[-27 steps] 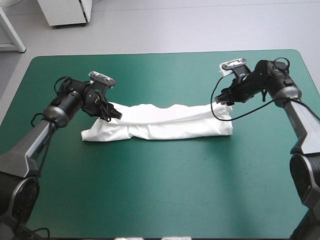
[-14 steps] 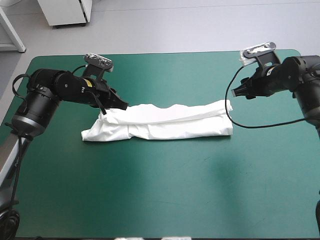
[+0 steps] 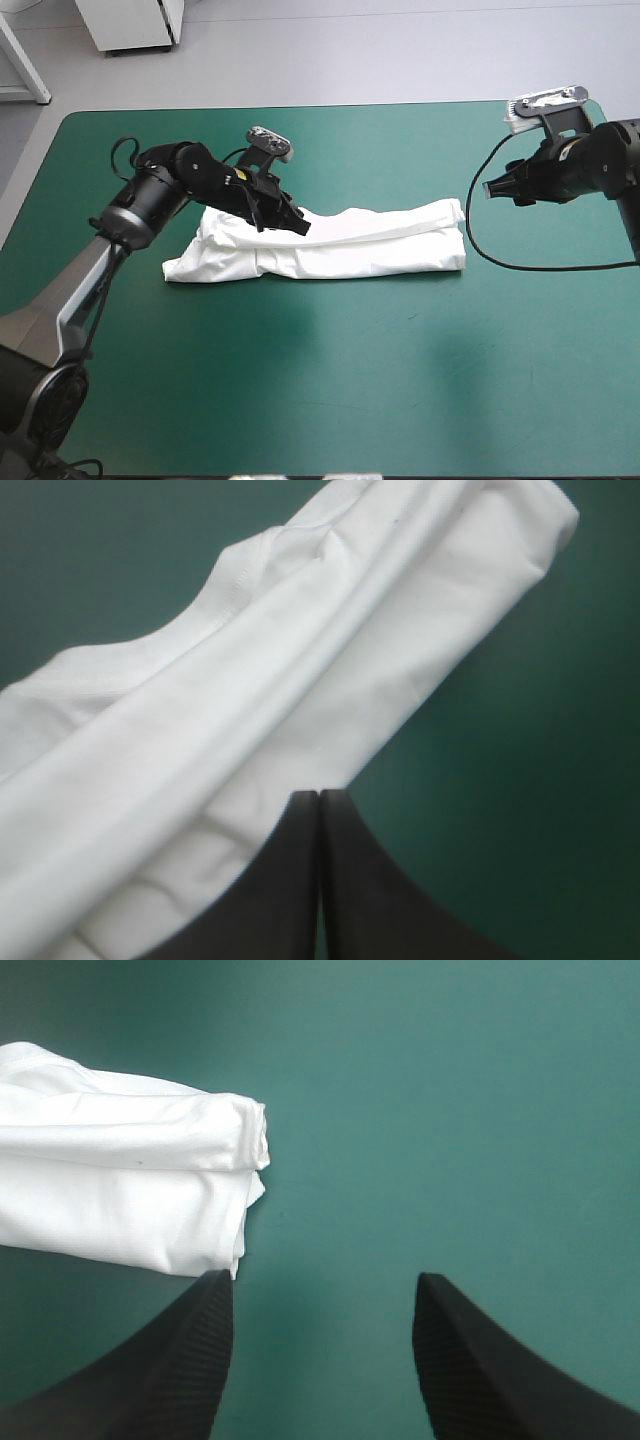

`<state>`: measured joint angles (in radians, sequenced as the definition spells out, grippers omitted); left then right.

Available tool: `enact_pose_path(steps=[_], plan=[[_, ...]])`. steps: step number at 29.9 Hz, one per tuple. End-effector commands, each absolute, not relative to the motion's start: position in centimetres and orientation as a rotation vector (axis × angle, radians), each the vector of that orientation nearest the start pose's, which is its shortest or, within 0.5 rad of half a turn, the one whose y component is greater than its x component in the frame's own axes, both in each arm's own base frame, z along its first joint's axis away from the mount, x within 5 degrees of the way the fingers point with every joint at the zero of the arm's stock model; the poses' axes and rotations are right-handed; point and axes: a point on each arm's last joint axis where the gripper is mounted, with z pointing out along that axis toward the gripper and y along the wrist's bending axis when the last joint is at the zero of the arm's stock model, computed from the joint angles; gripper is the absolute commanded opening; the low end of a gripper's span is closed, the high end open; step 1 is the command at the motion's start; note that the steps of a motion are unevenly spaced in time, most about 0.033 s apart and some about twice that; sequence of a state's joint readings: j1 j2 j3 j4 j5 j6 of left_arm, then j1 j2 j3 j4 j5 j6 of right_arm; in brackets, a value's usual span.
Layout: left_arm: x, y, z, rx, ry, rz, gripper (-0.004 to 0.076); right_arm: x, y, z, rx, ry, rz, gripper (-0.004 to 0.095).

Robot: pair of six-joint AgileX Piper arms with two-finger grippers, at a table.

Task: Fold the cloth

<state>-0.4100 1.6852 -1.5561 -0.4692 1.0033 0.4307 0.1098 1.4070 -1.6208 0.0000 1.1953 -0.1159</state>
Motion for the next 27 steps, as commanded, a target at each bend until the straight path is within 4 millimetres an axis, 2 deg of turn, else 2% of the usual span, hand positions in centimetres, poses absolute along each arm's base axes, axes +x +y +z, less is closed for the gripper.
enact_pose_path(steps=[1, 7, 16, 22, 27], plan=[[33.4, -18.8, 34.1, 0.834, 2.343, -0.655, -0.0009, 28.5, 3.0, 43.6, -0.260, 2.409, -0.019, 0.0523], [35.8, -19.7, 30.1, 0.805, 2.412, -0.647, -0.0009, 30.9, 3.4, 38.9, -0.286, 2.548, -0.001, 0.0523], [38.3, -20.8, 26.1, 0.807, 2.493, -0.649, -0.0009, 34.0, 4.2, 35.5, -0.322, 2.595, 0.098, 0.0524], [39.0, -21.2, 25.0, 0.818, 2.519, -0.656, -0.0009, 35.8, 3.0, 33.7, -0.231, 2.610, 0.391, 0.0523], [39.1, -21.2, 25.2, 0.824, 2.510, -0.644, -0.0009, 36.8, 2.4, 31.9, -0.199, 2.653, 0.425, 0.0523]])
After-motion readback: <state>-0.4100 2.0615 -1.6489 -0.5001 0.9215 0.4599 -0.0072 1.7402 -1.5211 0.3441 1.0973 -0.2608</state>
